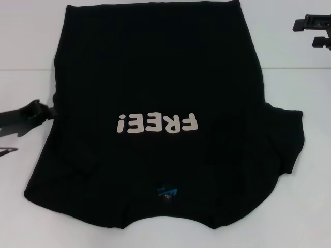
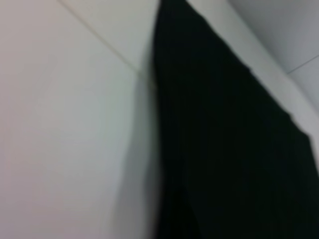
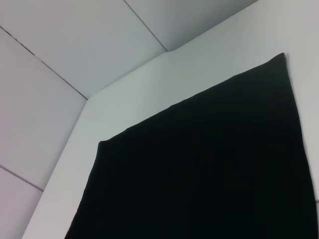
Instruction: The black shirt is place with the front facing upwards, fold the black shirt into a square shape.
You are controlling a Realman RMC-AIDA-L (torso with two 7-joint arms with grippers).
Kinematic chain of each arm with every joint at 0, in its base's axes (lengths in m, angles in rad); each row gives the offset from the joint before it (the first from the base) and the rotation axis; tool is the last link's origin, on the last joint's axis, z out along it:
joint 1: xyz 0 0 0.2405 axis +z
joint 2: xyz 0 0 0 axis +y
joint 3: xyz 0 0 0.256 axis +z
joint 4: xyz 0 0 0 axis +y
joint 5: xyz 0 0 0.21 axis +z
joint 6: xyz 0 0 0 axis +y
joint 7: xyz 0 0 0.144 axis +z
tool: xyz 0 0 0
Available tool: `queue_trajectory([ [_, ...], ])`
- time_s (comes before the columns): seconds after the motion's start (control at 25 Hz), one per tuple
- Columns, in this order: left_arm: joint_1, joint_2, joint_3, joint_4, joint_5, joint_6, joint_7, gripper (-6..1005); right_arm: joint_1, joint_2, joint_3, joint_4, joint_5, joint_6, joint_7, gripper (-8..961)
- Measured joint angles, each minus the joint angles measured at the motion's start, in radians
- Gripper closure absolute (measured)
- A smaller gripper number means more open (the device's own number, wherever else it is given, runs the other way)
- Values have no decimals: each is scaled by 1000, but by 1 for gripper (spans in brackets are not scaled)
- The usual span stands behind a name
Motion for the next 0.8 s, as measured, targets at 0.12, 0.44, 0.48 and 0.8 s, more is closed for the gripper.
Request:
queue_trajectory([
  [0.12, -22, 0, 7, -7, -15, -6, -39, 995, 0, 0, 0, 0, 0, 1, 0, 39],
  [0.44, -96, 3, 7, -77, -21, -85, -106, 995, -1, 0, 0, 4, 0, 0, 0, 39],
  [0.48, -103, 2, 5, -82, -24, -95, -109, 995, -1, 0, 0, 6, 0, 0, -1, 39],
  [0.8, -150, -12, 2, -127, -52, -202, -128, 996, 4, 1, -1, 9, 0, 1, -5, 39],
])
